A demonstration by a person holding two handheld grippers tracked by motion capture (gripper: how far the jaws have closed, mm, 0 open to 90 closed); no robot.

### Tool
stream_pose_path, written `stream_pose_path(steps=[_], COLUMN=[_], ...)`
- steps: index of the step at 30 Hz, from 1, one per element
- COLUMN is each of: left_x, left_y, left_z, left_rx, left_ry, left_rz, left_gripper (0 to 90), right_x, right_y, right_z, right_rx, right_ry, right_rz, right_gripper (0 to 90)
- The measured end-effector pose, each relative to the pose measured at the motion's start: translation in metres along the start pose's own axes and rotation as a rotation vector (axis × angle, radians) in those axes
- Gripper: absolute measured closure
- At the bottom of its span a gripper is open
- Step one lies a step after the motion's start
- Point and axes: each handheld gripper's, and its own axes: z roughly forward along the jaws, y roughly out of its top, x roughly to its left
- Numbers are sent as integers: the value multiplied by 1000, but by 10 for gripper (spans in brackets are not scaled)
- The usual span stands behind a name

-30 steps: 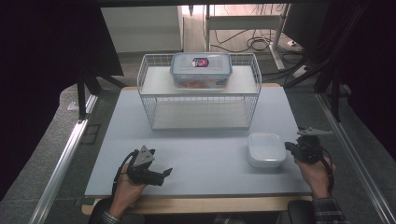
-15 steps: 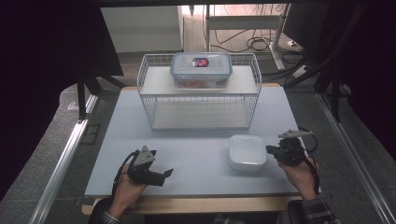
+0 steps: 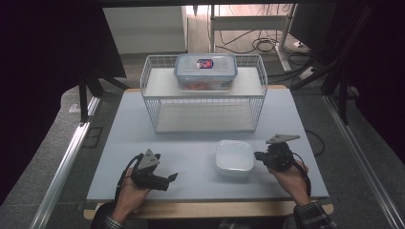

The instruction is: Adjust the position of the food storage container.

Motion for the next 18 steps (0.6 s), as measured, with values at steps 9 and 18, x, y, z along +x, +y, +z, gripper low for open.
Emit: stream_pose_path(steps=[9, 18], left_x=[-1, -2], left_y=[0, 0], left_z=[1, 3], left_rx=[10, 18], left_ry=[-5, -13], left_rz=[6, 10], left_gripper=[46, 48], right_x=[22, 37], right_y=[12, 20], right_z=[19, 34], right_rx=[-9, -11], right_ry=[52, 67], right_rz=[-40, -85], right_gripper=[888, 884])
